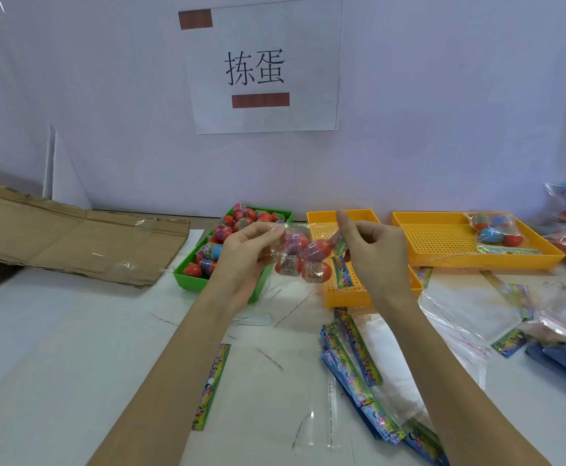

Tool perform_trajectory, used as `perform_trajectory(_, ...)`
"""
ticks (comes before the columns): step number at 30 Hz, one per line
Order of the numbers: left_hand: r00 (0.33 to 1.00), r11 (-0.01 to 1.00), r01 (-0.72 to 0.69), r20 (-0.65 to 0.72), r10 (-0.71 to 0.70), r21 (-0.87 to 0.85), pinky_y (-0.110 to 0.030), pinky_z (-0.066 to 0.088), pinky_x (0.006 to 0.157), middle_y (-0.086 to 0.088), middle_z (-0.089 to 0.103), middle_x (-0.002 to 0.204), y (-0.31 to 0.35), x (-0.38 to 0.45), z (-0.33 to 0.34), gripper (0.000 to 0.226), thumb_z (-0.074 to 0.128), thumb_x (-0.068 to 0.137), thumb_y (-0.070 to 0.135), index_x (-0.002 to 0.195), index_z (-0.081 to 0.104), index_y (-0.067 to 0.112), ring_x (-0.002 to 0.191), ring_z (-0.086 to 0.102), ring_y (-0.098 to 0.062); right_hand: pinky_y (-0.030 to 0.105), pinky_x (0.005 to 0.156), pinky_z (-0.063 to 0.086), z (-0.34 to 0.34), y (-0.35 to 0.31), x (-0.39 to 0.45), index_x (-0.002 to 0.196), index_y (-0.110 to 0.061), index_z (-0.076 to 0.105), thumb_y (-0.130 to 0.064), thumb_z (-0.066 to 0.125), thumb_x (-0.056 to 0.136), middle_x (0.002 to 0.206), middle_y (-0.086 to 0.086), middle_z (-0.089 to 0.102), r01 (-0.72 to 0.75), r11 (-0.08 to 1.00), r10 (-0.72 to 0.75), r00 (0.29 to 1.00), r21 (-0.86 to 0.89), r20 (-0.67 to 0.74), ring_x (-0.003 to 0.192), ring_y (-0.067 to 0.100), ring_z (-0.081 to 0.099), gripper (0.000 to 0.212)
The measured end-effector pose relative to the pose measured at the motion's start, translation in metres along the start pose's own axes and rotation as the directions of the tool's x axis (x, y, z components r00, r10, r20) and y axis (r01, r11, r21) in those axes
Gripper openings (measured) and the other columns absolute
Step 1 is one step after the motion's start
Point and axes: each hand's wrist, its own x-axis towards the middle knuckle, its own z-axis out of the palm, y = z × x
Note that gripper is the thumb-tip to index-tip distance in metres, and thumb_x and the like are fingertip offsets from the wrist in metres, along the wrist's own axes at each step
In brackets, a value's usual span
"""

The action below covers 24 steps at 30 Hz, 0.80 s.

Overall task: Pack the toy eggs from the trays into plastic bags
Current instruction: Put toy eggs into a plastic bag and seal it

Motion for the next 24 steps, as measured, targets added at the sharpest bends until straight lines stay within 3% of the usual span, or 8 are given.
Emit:
perform_trajectory(2, 0.999, 1.0, 0.022, 0.045, -0.021, -0.019, -0.016, 0.052, 0.064, 0.004, 0.073, 0.082, 0.001, -0.001, 0.003, 0.008, 0.07, 0.096, 0.014, 0.097, 0.075, 0.009, 0.069, 0.064, -0.004, 0.028, 0.055, 0.034, 0.0, 0.001, 0.0, 0.048, -0.036, 0.063, -0.045, 0.061, 0.101, 0.041, -0.01, 0.039, -0.016, 1.0, 0.016, 1.0, 0.013, 0.002, 0.045, 0.01, 0.036, 0.054)
perform_trajectory(5, 0.998, 1.0, 0.004, 0.065, -0.005, 0.019, -0.016, 0.053, 0.064, 0.004, 0.073, 0.076, 0.0, -0.004, 0.005, 0.012, 0.072, 0.095, 0.013, 0.085, 0.077, 0.01, 0.067, 0.066, -0.003, 0.032, 0.057, 0.033, -0.003, 0.003, 0.002, 0.051, -0.016, 0.059, -0.045, 0.062, 0.101, 0.042, -0.011, 0.034, -0.024, 0.999, 0.024, 1.0, 0.041, 0.008, 0.046, 0.01, 0.031, 0.058)
perform_trajectory(9, 0.998, 0.999, -0.032, 0.047, 0.032, -0.005, -0.018, 0.053, 0.062, 0.003, 0.071, 0.076, 0.002, -0.003, 0.005, 0.017, 0.072, 0.093, 0.005, 0.079, 0.071, 0.015, 0.068, 0.066, -0.006, 0.026, 0.053, 0.038, -0.005, -0.003, 0.002, 0.051, -0.036, 0.064, -0.046, 0.06, 0.102, 0.044, -0.008, 0.041, -0.034, 0.997, 0.029, 0.997, 0.068, 0.076, 0.047, 0.009, 0.037, 0.052)
perform_trajectory(11, 0.998, 0.997, -0.056, 0.014, 0.057, -0.047, -0.019, 0.052, 0.058, 0.004, 0.067, 0.071, 0.002, -0.004, 0.005, 0.017, 0.071, 0.094, 0.004, 0.082, 0.067, 0.015, 0.064, 0.063, -0.006, 0.023, 0.055, 0.048, -0.006, -0.007, 0.001, 0.077, -0.032, 0.076, -0.053, 0.061, 0.097, 0.065, 0.006, 0.065, -0.127, 0.978, 0.091, 0.974, 0.167, 0.206, 0.059, 0.019, 0.056, 0.033)
perform_trajectory(14, 0.993, 0.994, -0.102, -0.057, 0.099, -0.04, -0.02, 0.052, 0.056, 0.009, 0.062, 0.062, -0.001, -0.003, 0.007, 0.012, 0.07, 0.096, 0.008, 0.087, 0.063, 0.012, 0.059, 0.061, -0.005, 0.025, 0.075, 0.063, -0.003, -0.005, -0.001, 0.108, -0.025, 0.071, -0.046, 0.078, 0.085, 0.095, 0.0, 0.078, -0.324, 0.923, 0.234, 0.9, 0.207, 0.368, 0.091, 0.014, 0.075, 0.032)
perform_trajectory(16, 0.994, 0.995, -0.1, -0.049, 0.098, -0.024, -0.02, 0.053, 0.058, 0.007, 0.068, 0.072, 0.0, -0.003, 0.007, 0.005, 0.069, 0.098, 0.013, 0.098, 0.065, 0.009, 0.065, 0.065, -0.005, 0.031, 0.082, 0.064, -0.001, -0.003, -0.001, 0.112, -0.02, 0.071, -0.033, 0.084, 0.084, 0.1, 0.002, 0.079, -0.356, 0.898, 0.253, 0.898, 0.26, 0.359, 0.096, 0.018, 0.077, 0.033)
perform_trajectory(19, 0.996, 0.996, -0.06, 0.073, 0.055, 0.073, -0.023, 0.058, 0.069, -0.003, 0.074, 0.104, 0.003, -0.001, 0.005, 0.03, 0.068, 0.097, 0.03, 0.118, 0.069, 0.008, 0.087, 0.071, -0.012, 0.034, 0.083, 0.064, -0.006, -0.004, 0.0, 0.115, -0.018, 0.074, -0.031, 0.085, 0.084, 0.102, 0.003, 0.079, -0.357, 0.893, 0.228, 0.884, 0.274, 0.409, 0.096, 0.02, 0.077, 0.035)
perform_trajectory(24, 0.99, 0.969, -0.134, 0.073, 0.121, 0.206, -0.028, 0.06, 0.065, -0.004, 0.077, 0.093, 0.0, -0.004, 0.002, 0.022, 0.073, 0.091, 0.029, 0.097, 0.081, 0.01, 0.08, 0.068, -0.019, 0.029, 0.073, 0.063, -0.011, -0.004, 0.001, 0.108, -0.012, 0.079, -0.041, 0.072, 0.094, 0.096, 0.007, 0.08, -0.429, 0.863, 0.28, 0.846, 0.268, 0.453, 0.088, 0.023, 0.078, 0.033)
